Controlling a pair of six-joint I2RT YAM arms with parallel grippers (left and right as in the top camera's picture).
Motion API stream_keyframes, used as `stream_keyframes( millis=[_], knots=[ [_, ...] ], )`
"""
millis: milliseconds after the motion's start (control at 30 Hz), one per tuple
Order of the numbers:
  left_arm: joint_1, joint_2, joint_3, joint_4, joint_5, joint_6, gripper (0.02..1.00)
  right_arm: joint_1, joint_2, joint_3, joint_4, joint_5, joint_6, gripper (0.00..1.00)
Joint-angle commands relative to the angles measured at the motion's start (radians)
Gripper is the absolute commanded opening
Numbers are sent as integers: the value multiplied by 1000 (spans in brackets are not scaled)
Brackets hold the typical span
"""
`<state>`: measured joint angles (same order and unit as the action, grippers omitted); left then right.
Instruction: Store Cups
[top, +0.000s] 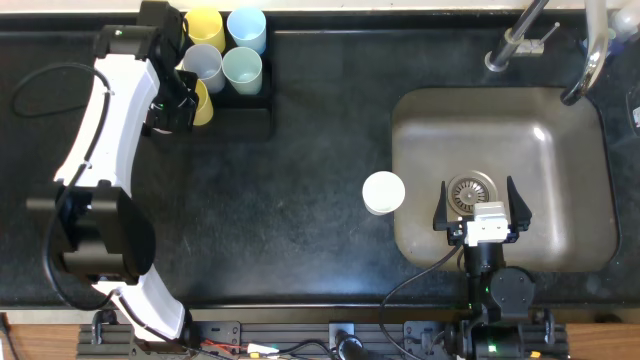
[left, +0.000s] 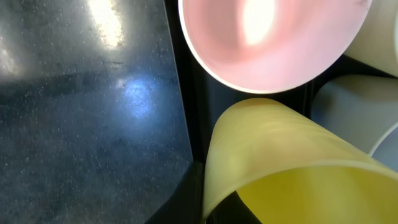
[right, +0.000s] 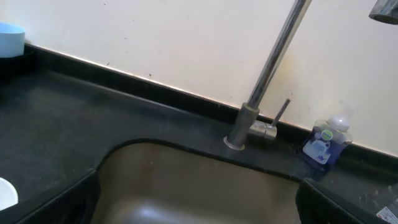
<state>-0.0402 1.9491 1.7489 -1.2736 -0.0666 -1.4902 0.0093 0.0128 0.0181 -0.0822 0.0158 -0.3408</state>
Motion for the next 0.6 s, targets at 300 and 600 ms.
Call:
stream_keyframes(
  millis=[300, 600],
  knots=[
    [-1, 61, -40, 31, 2, -30, 38, 5, -8, -14, 5, 7, 4, 996],
    [-1, 84, -42, 74, -12, -31, 38, 5, -8, -14, 5, 7, 4, 998]
  ],
)
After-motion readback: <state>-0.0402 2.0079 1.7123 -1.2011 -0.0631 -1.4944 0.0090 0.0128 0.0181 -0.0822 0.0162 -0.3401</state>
